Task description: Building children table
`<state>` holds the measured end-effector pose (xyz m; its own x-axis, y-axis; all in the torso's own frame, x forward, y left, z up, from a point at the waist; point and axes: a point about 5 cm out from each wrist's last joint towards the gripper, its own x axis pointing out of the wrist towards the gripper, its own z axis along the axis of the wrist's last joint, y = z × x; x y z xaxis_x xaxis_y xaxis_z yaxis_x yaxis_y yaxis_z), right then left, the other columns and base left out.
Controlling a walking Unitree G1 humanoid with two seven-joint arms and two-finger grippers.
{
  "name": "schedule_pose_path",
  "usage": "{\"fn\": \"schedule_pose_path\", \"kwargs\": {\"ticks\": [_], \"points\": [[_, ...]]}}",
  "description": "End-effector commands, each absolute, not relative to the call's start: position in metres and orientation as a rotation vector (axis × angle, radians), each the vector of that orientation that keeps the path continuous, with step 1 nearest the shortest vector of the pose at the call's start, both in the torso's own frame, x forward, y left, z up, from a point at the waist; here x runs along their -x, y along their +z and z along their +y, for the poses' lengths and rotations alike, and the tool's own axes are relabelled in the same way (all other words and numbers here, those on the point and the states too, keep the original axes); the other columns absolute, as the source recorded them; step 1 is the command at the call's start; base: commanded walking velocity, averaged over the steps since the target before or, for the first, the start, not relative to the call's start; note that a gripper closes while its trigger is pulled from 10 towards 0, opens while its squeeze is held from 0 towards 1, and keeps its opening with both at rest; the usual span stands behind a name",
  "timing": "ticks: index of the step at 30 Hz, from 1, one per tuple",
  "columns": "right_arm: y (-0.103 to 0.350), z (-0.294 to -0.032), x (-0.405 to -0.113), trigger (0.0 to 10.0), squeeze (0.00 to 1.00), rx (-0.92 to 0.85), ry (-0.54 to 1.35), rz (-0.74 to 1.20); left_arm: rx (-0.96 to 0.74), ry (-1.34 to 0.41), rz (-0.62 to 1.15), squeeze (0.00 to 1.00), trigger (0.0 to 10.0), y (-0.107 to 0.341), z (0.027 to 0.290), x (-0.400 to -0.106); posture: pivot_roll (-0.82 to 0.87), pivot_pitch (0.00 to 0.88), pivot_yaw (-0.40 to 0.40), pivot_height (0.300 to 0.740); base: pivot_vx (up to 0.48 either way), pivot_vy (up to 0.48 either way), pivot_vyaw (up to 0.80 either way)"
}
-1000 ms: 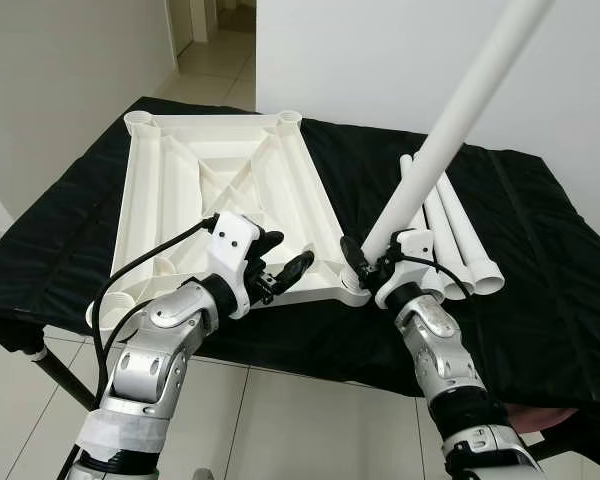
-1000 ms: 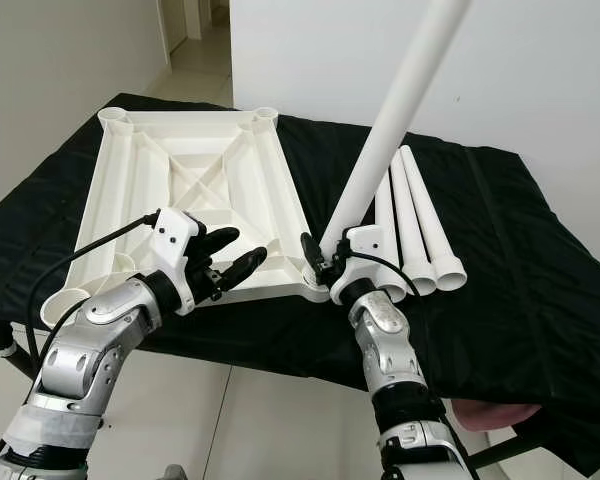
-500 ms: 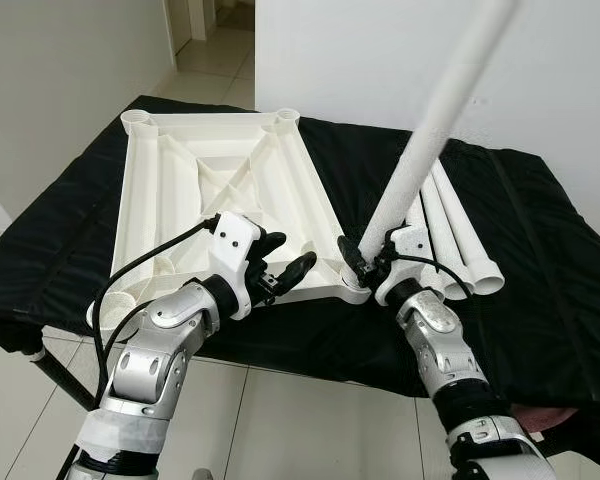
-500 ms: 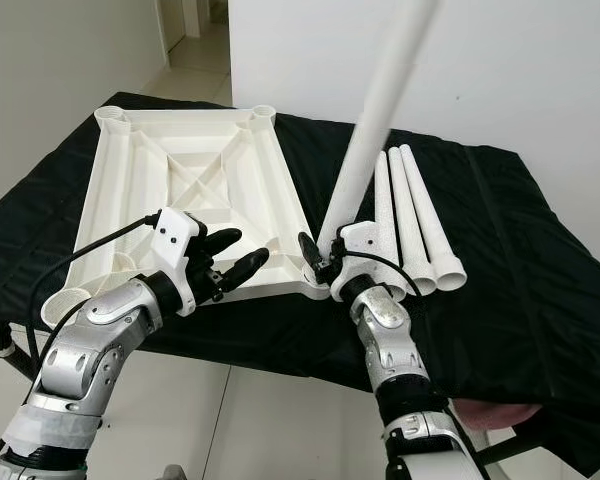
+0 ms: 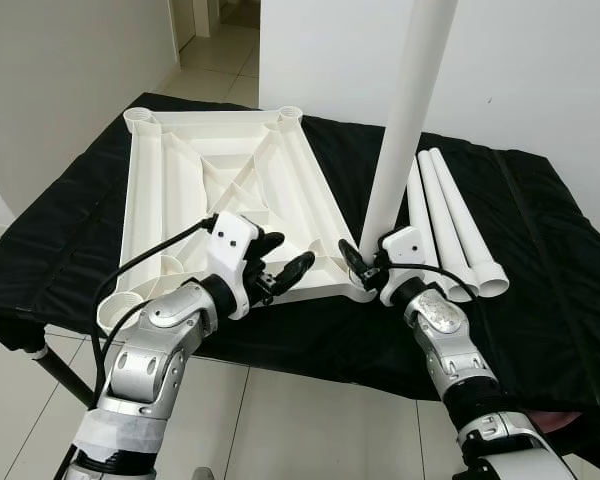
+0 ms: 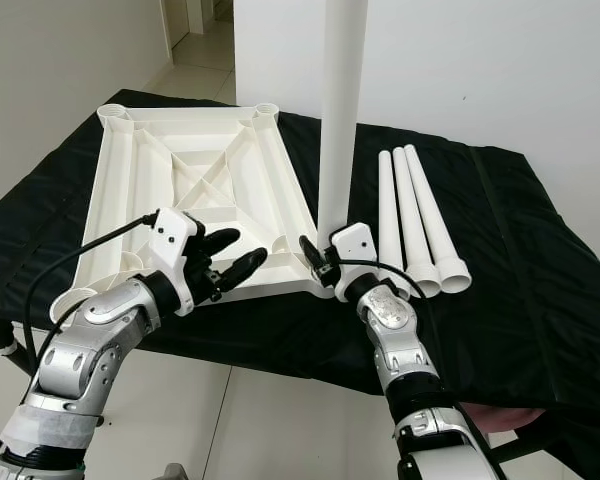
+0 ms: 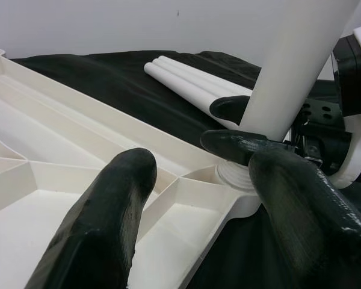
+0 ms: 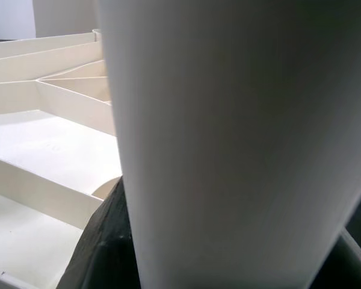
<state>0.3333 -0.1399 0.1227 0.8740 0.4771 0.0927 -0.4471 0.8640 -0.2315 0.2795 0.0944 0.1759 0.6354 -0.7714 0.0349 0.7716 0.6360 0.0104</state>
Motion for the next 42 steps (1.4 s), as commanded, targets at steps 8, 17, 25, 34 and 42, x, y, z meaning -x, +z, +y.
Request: {"fn": "schedule_pose_path", "kwargs": {"ticks": [8,17,25,34,42], "points": [[0.092,-0.154,-0.328,10.0,0.00,0.134,0.461,0.012,0.006,-0.855,-0.045,0.00,10.0,0.180,0.095,-0.280,0.01,0.000,-0.048,0.740,0.000,0.000,0.00],[0.075,-0.156,-0.326,10.0,0.00,-0.087,0.356,0.129,0.007,-0.853,-0.048,0.00,10.0,0.181,0.095,-0.280,0.01,0.000,-0.052,0.740,0.000,0.000,0.00],[0.073,-0.153,-0.325,10.0,0.00,-0.018,0.387,0.129,0.013,-0.849,-0.048,0.00,10.0,0.181,0.094,-0.280,0.00,0.000,-0.056,0.740,0.000,0.000,0.00],[0.077,-0.157,-0.325,10.0,0.00,0.091,0.367,0.084,0.017,-0.842,-0.048,0.00,10.0,0.180,0.095,-0.281,0.00,0.000,-0.058,0.740,0.000,0.000,0.00],[0.073,-0.161,-0.313,10.0,0.00,0.089,0.357,-0.019,0.018,-0.845,-0.048,0.00,10.0,0.180,0.094,-0.280,0.00,0.000,-0.061,0.740,0.000,0.000,0.00]]}}
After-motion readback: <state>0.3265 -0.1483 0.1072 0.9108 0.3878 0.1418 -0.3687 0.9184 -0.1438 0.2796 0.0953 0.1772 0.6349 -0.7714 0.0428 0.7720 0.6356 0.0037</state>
